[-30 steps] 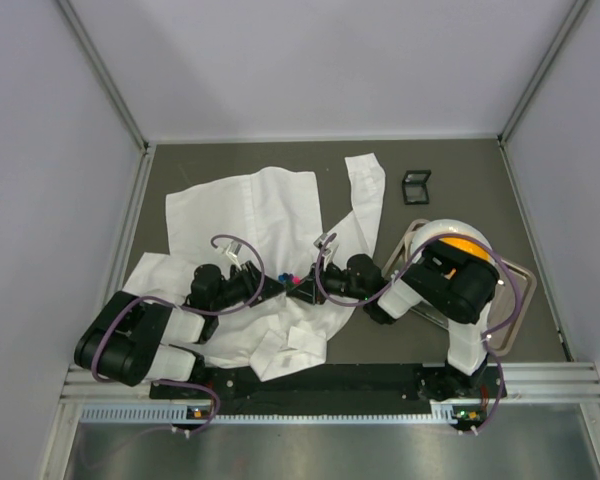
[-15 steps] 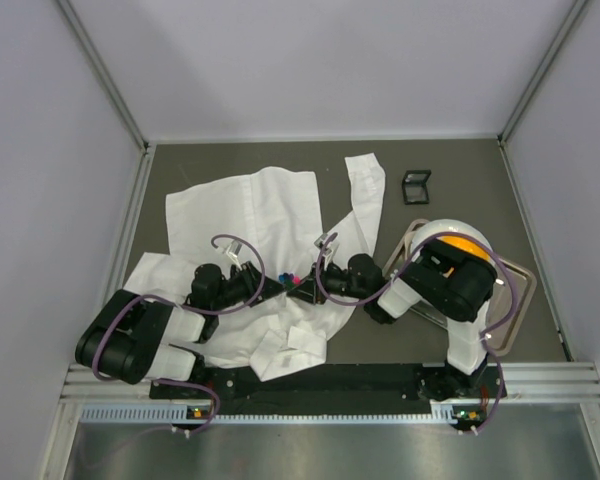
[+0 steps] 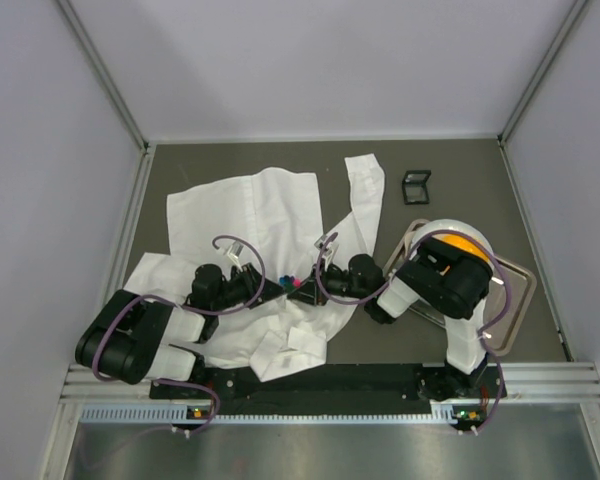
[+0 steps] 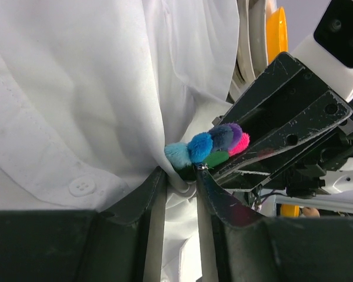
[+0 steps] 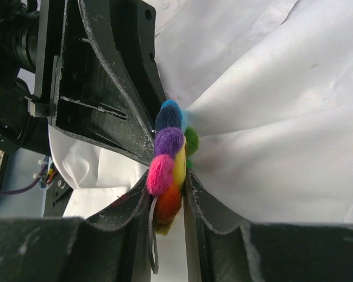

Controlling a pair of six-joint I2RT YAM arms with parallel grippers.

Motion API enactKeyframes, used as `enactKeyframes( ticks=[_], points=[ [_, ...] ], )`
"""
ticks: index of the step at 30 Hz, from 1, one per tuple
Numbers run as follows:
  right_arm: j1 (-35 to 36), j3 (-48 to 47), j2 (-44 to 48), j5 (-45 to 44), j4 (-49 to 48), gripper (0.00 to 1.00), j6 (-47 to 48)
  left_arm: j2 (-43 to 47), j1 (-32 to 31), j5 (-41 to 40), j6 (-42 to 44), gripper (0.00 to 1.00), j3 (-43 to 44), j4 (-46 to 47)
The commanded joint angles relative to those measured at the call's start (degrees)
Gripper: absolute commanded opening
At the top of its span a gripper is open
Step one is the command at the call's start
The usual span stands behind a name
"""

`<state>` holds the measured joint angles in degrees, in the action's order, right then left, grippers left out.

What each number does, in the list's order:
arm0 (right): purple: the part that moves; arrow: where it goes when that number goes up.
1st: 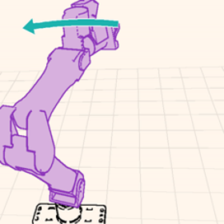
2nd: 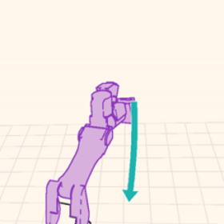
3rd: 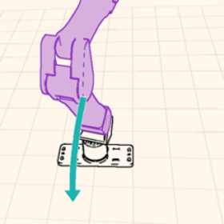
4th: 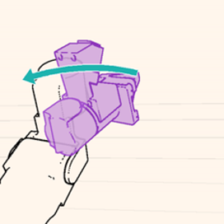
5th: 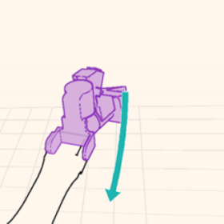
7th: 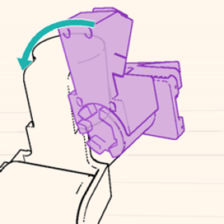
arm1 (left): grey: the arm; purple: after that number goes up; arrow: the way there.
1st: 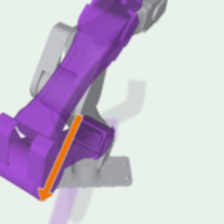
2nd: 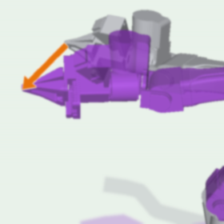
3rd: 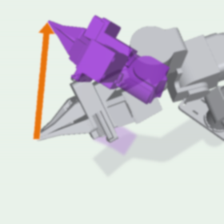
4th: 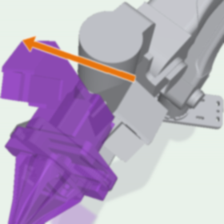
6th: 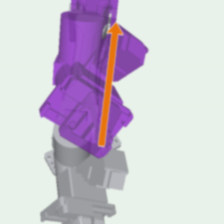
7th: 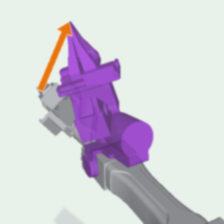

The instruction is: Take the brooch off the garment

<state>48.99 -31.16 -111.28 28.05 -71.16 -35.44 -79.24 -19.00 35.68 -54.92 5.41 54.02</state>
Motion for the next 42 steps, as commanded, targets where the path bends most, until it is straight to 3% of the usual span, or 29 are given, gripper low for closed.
enactKeyframes(
  ticks=[1,22,27,32,35,41,42],
  points=[
    [2.25,-1.89,-2.00,13.51,-17.51,0.00,-4.10,2.42,-0.24,1.32,1.03,0.00,1.01,5.83],
    [0.67,0.48,0.98,14.66,-21.04,0.00,-6.57,13.41,-0.24,4.66,2.80,0.00,-1.10,2.32],
    [-0.12,0.66,0.37,13.43,-20.95,0.00,-6.75,15.69,-0.33,3.70,4.19,0.00,0.21,-5.55],
    [-1.53,1.36,-0.16,11.24,-19.73,0.00,-7.71,19.73,-0.33,2.38,5.61,0.34,2.06,-12.52],
    [-1.97,1.01,0.54,9.31,-14.39,0.00,-7.01,23.42,-0.24,0.97,6.75,0.45,2.59,-17.36],
    [-1.97,0.40,4.40,2.03,-0.50,0.00,-3.24,29.93,-0.24,-3.50,11.49,0.51,5.49,-32.18],
    [-1.97,-0.04,6.06,0.61,6.66,0.02,-2.62,30.28,-0.33,-4.91,12.45,0.51,6.01,-34.14]
  ],
)
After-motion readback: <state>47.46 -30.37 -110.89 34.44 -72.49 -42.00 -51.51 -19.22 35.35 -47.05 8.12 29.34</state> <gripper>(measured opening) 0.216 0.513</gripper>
